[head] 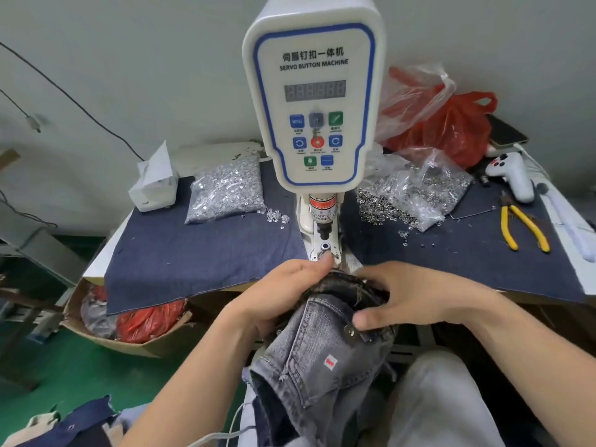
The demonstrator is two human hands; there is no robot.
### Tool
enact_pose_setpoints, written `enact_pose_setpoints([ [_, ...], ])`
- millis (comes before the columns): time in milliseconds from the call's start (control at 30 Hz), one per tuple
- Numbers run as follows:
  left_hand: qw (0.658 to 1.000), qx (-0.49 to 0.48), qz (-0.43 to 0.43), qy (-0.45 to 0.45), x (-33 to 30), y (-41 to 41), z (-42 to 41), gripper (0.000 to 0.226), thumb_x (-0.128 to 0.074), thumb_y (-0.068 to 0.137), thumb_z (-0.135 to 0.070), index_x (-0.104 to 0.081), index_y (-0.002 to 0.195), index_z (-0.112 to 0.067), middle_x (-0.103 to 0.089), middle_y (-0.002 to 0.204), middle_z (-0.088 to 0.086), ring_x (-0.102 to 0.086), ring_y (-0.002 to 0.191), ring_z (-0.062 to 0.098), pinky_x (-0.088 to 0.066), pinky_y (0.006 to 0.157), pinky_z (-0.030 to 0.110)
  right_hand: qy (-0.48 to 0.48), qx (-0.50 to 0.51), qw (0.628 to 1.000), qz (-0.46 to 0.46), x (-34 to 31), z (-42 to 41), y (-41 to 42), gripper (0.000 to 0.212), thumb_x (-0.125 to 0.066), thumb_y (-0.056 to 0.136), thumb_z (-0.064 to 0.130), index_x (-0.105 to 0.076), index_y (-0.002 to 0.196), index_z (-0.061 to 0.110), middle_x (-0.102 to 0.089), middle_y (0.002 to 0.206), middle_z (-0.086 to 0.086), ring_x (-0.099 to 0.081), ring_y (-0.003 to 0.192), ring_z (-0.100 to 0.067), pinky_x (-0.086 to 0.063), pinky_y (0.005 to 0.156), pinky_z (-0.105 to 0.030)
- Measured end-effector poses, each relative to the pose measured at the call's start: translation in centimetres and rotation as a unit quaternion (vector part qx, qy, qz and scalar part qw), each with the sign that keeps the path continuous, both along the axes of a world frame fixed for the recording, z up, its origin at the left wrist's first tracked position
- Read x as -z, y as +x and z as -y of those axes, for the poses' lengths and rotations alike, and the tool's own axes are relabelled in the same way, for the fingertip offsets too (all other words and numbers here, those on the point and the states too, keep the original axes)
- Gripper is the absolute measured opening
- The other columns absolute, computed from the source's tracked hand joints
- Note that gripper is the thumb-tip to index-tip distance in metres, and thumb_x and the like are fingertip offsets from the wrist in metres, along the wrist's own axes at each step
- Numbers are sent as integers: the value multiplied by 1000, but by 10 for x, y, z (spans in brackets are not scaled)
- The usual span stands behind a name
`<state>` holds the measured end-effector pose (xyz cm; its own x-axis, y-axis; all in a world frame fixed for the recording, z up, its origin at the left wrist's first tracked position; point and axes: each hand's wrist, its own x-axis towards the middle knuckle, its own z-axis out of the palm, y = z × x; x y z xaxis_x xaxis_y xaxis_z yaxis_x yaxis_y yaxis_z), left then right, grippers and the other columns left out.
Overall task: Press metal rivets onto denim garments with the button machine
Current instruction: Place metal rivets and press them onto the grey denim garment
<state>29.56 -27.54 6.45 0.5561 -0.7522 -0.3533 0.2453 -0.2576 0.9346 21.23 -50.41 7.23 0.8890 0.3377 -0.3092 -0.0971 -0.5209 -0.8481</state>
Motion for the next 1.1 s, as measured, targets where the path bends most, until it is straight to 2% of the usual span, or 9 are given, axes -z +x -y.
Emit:
enact_pose_setpoints([
  [67,994,45,74,67,2,8,-6,76,-68,85,-76,-74,109,-4,-77,117,17,-73,111,27,-56,102,46,69,4,997,-21,4,5,1,17,-78,88,42,-77,92,25,-71,88,10,-62,82,-3,-47,74,-23],
  [167,979,133,66,137,8,20,-23,58,-89,72,-64,-79,101,-15,-79,105,9,-73,97,21,-56,97,40,188,51,978,-77,11,9,-1,45,-74,90,36,-72,109,-4,-74,106,-14,-65,95,-21,-52,88,-37],
  [333,999,32,-19,8,30,21,-29,26,-80,89,-13,-78,115,-14,-77,119,14,-73,110,26,-57,96,36,194,65,973,-103,24,8,3,34,-60,101,30,-72,120,5,-71,125,-19,-66,111,-25,-51,104,-45],
  [533,991,-75,-98,-49,43,14,-16,54,-64,75,-4,-58,126,11,-69,116,27,-67,104,39,-53,99,50,66,90,992,-52,19,2,13,45,-63,92,54,-75,108,14,-74,113,-15,-65,96,-13,-50,101,-47],
  [700,984,-105,-143,-35,43,10,-15,66,-66,71,-20,-61,131,7,-65,129,36,-64,113,43,-45,111,56,-64,155,985,52,15,13,26,43,-60,90,67,-73,84,27,-68,72,15,-55,62,-1,-42,63,-20],
  [833,994,-79,-67,32,35,20,-14,26,-52,96,-6,-63,120,-4,-71,107,20,-70,98,30,-53,105,45,-249,338,880,223,24,37,51,25,-60,101,37,-71,85,22,-75,80,2,-71,77,-25,-51,68,-37],
  [900,993,-65,-97,14,46,38,-27,29,-43,106,8,-48,129,-9,-63,126,21,-61,122,32,-43,113,41,-379,351,817,255,31,52,67,21,-57,102,25,-74,96,14,-72,92,-11,-68,87,-39,-54,73,-44],
  [1000,994,-15,-35,102,38,41,-14,37,-54,90,14,-47,124,-1,-55,119,21,-47,120,31,-39,96,33,-446,334,808,191,43,61,84,22,-56,103,22,-72,113,12,-65,109,-19,-64,100,-45,-56,82,-49],
  [1100,980,-131,-145,49,35,34,-13,60,-57,62,-10,-67,119,9,-68,111,26,-64,100,38,-49,101,48,-474,336,796,170,53,60,93,23,-59,102,24,-72,113,10,-62,110,-18,-63,101,-46,-54,81,-49],
])
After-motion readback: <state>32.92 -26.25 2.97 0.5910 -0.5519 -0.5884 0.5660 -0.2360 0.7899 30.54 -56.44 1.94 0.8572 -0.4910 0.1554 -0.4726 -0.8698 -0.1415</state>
